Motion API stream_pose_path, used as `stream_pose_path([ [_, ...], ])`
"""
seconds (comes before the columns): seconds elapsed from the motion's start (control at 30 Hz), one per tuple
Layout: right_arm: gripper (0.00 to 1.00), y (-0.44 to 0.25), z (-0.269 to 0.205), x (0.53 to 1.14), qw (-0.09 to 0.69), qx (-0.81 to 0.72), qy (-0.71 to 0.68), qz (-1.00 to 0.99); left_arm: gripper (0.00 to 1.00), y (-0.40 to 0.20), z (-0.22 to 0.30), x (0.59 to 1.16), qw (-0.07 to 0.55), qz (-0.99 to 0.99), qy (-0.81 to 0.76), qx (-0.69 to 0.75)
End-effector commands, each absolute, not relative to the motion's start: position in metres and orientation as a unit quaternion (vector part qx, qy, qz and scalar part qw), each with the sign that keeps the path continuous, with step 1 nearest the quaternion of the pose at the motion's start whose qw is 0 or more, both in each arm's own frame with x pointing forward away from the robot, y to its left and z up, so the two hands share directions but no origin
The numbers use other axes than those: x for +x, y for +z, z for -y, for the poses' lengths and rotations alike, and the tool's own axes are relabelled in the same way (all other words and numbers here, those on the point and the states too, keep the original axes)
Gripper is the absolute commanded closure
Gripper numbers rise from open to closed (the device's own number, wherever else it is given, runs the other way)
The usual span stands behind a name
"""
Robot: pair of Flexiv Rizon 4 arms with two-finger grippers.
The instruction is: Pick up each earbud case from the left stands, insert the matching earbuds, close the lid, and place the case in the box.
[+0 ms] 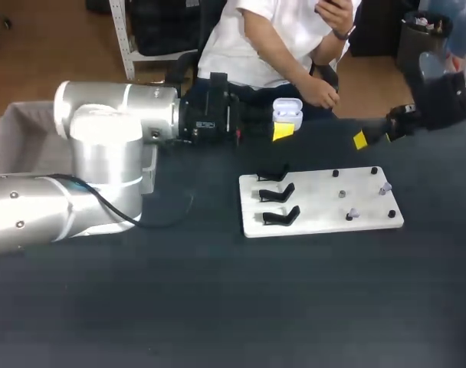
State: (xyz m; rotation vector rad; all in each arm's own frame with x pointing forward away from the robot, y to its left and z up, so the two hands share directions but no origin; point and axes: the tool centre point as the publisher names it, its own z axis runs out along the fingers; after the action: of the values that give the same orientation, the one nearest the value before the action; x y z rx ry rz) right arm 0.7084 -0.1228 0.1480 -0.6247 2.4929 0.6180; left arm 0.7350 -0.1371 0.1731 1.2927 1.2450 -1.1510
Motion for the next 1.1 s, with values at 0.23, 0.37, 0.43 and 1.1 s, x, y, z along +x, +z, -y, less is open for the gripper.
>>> stream_pose_path([
  [0.23, 0.00, 0.136, 0.148, 0.693, 0.223, -0.185, 0.097, -0.952, 1.00, 0.179, 0.119, 0.719, 0.506, -0.515, -0.466, 0.512],
  [0.37, 0.00, 0.132, 0.153, 0.688, 0.217, -0.177, 0.084, -0.956, 1.00, 0.180, 0.114, 0.719, 0.510, -0.517, -0.459, 0.511],
  [0.43, 0.00, 0.129, 0.156, 0.685, 0.212, -0.174, 0.075, -0.959, 1.00, 0.179, 0.113, 0.720, 0.509, -0.520, -0.458, 0.511],
  [1.1, 0.00, 0.106, 0.173, 0.670, 0.180, -0.177, 0.010, -0.968, 1.00, 0.167, 0.105, 0.725, 0.511, -0.533, -0.445, 0.506],
])
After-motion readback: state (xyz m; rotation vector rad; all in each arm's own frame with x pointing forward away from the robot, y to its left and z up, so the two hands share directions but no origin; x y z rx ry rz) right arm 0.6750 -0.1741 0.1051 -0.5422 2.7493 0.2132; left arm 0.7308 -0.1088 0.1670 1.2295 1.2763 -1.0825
